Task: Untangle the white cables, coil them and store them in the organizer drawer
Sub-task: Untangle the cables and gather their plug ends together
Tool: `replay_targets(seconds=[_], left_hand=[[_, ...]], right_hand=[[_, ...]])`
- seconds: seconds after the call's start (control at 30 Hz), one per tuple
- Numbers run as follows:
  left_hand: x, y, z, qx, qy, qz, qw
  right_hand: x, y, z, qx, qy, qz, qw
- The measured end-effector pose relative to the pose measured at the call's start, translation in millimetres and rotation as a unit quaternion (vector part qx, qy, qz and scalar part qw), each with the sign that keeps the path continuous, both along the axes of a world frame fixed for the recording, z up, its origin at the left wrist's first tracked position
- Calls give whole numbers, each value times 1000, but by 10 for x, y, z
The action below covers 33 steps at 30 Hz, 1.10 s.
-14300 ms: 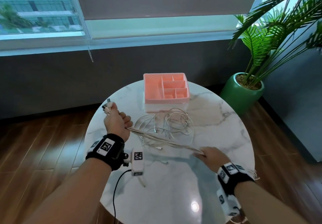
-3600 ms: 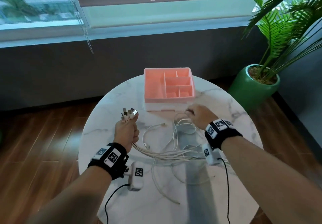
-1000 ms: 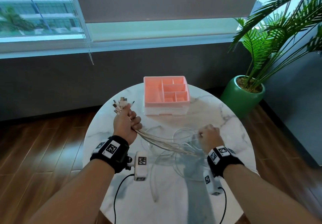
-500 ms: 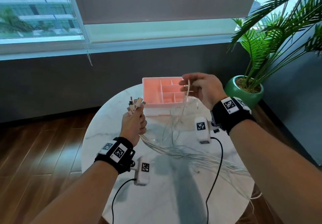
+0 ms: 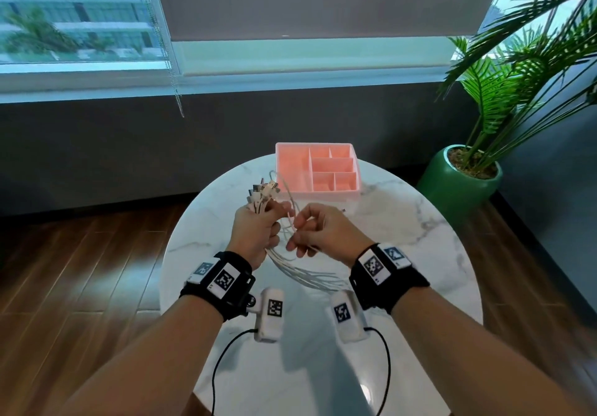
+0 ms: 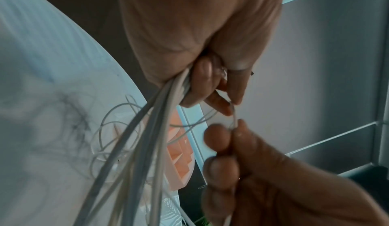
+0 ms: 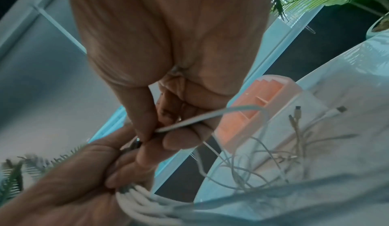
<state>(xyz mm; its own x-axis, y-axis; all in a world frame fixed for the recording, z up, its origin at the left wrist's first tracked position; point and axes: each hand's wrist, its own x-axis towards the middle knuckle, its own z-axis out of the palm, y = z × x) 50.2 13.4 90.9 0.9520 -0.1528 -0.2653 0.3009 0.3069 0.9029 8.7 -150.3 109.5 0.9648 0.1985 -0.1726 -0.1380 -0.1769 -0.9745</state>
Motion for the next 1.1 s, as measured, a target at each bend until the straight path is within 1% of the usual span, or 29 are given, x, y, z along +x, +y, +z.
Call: replay_targets(seconds=[0.07, 0.13, 0.17, 0.27, 0.3, 0.37, 0.43, 0.47, 0.5, 0.53, 0.63, 0.7, 0.77, 0.8, 0.87, 0.9, 0.93, 0.97, 1.0, 1.03, 1.07, 1.1], left_hand=[[-7, 14, -43, 8, 2, -2, 1000], [-18, 24, -73, 2, 9, -18, 1000], [-23, 30, -83, 0, 12, -32, 999], [-29, 22, -99, 13, 15, -72, 997], [-30, 15, -99, 24, 11, -83, 996], [-40, -17, -90, 49, -2, -105, 993], [-60, -48, -69, 64, -15, -117, 991], [-69, -48, -52, 69, -20, -113, 991], [-68, -32, -36, 70, -21, -104, 992], [-64, 1, -19, 65, -18, -91, 994], [-18, 152, 29, 17, -5, -47, 999], [29, 257, 51, -31, 1, -15, 999], [64, 319, 59, -71, 4, 5, 997], [67, 333, 61, -82, 5, 9, 997], [56, 333, 52, -86, 6, 6, 996], [48, 322, 46, -82, 5, 1, 997], [40, 302, 39, -75, 5, -6, 997], [31, 275, 31, -66, 4, -14, 998], [24, 243, 24, -56, 3, -22, 998], [20, 209, 18, -47, 2, -30, 998], [17, 177, 17, -40, 1, -39, 998], [15, 148, 19, -35, -1, -48, 998]], right_hand=[[-26, -45, -104, -15, 29, 0, 999], [-35, -119, -140, -52, 40, -4, 998], [-28, -152, -134, -63, 29, -28, 997], [61, -211, -24, -49, -47, -152, 986], [110, -216, 18, -49, -62, -162, 984], [192, -192, 68, -89, -62, -119, 987], [257, -156, 48, -131, -43, -68, 988], [284, -157, 10, -145, -40, -68, 986], [306, -173, -28, -152, -43, -89, 983], [326, -210, -88, -155, -39, -132, 978], [321, -430, -290, -133, 31, -280, 950], [274, -677, -499, -134, 97, -361, 918], [158, -1040, -765, -170, 157, -413, 881], [79, -1230, -896, -184, 188, -411, 873], [-70, -1529, -1082, -184, 247, -370, 877], [-110, -1610, -1135, -179, 270, -349, 880], [-110, -1625, -1136, -198, 279, -342, 875], [-87, -1598, -1098, -249, 274, -348, 861], [-40, -1525, -1027, -305, 242, -369, 844], [12, -1398, -908, -328, 187, -383, 843], [66, -1253, -773, -328, 114, -366, 863], [111, -1097, -633, -313, 41, -316, 895]])
